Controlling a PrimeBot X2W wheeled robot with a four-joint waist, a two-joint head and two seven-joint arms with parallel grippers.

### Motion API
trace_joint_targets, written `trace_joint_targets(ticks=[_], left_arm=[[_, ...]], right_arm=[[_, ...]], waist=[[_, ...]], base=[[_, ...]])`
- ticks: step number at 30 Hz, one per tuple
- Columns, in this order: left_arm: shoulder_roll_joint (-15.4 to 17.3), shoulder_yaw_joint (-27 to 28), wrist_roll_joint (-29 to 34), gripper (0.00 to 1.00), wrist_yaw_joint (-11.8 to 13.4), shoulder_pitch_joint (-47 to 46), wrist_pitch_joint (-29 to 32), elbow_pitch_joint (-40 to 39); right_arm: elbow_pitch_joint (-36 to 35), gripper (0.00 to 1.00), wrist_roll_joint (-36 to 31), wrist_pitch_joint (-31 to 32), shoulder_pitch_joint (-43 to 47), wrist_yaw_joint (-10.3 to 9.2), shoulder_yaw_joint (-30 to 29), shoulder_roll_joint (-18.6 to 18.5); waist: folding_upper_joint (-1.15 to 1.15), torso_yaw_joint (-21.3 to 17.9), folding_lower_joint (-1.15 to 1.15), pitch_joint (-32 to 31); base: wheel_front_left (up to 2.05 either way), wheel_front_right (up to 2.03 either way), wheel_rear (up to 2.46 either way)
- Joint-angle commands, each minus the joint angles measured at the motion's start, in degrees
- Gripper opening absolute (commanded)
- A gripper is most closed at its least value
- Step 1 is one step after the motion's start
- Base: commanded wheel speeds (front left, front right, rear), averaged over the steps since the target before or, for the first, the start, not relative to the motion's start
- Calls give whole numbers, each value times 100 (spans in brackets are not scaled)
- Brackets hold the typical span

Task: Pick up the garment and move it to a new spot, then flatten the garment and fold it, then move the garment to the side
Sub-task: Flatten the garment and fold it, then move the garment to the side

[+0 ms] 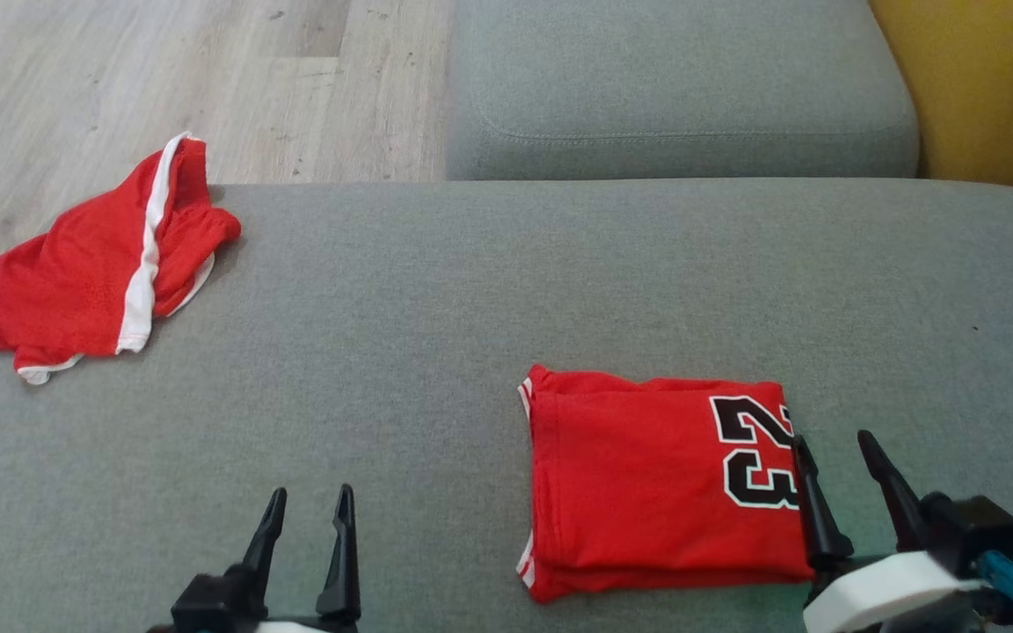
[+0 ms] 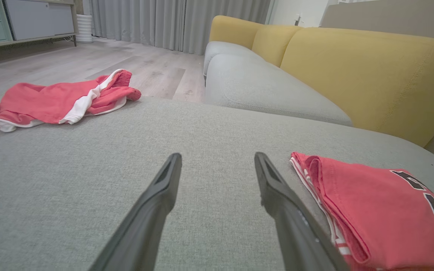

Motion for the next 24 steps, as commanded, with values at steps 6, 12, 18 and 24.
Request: trace_joint_targets(ticks=[6,12,18,24], left_arm=[[54,326,7,100,-13,-185,-107,-94],[43,332,26,100,-22,-206,-109,-72],[49,325,53,100,-8,-242,-110,-74],[42,289,95,100,-5,-342,-99,-97]], right_arm=[[-157,100,6,-87,-180,39,146,-31],[-134,100,-34,-49,-201,39,138,-31],[13,100,-187,330,-355,39,4,-31],[332,100,-327,1478,-918,39,-394,-31]], waist=[[0,22,0,10],[0,35,0,31],[0,51,0,95],[0,126,0,279]], base=[[0,0,0],[0,0,0],[0,0,0],[0,0,0]])
